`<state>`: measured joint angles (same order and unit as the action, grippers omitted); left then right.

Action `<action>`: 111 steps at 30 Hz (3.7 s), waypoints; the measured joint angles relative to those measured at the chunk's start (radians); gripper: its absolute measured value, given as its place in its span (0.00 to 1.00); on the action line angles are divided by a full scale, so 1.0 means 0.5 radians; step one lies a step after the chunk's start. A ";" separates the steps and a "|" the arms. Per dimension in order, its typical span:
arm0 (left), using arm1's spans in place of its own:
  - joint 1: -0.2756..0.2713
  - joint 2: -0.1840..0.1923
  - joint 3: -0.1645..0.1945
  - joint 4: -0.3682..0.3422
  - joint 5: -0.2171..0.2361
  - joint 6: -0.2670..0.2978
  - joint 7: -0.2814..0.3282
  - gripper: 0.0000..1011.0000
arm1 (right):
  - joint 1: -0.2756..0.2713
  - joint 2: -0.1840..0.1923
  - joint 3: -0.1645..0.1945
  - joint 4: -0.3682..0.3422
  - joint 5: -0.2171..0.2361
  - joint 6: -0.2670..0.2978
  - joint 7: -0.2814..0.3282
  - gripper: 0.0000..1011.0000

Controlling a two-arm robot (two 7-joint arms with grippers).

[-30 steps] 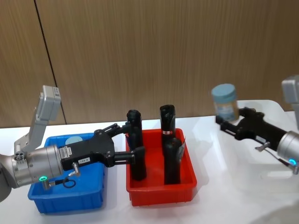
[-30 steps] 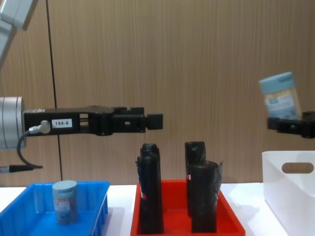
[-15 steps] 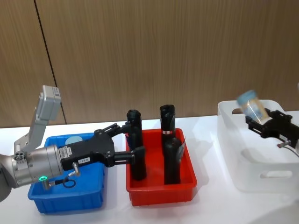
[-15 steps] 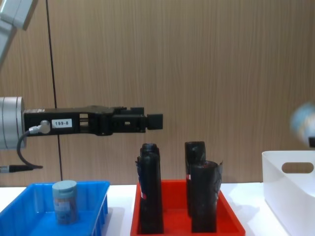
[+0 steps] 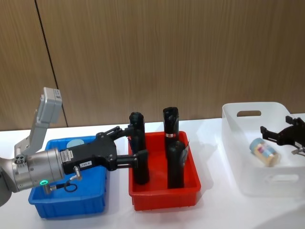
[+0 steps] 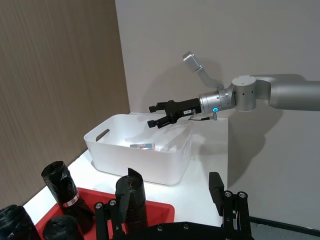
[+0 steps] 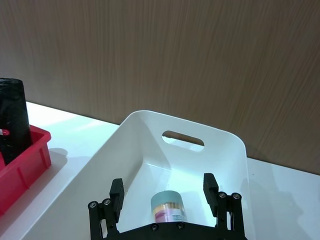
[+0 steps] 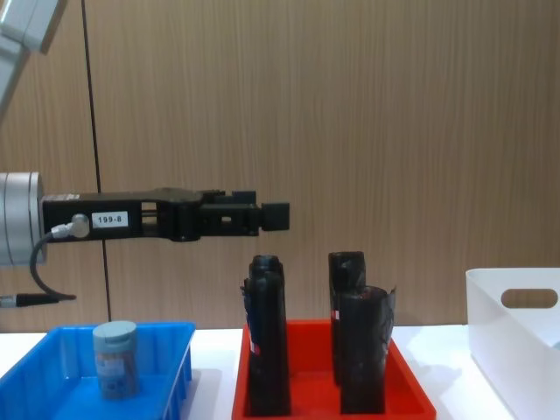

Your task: Pick the cotton swabs from the blue box and place them into the white box.

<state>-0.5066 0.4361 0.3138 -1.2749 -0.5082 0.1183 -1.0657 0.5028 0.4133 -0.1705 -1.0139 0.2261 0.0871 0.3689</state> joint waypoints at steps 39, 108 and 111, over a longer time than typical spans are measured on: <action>0.167 -0.033 0.087 -0.216 0.190 -0.065 0.650 0.99 | -0.432 -0.067 -0.047 -0.620 0.041 -0.054 -0.263 0.99; 0.540 -0.108 0.282 -0.704 0.616 -0.211 2.110 0.99 | -1.035 -0.152 -0.111 -1.506 0.123 -0.106 -0.605 0.99; 0.540 -0.108 0.282 -0.704 0.616 -0.211 2.110 0.99 | -1.035 -0.152 -0.111 -1.506 0.123 -0.106 -0.605 0.99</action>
<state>-0.2364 0.3821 0.4549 -1.6269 -0.2001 0.0129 -0.0109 -0.0147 0.3374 -0.2258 -1.7668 0.2874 0.0341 0.0667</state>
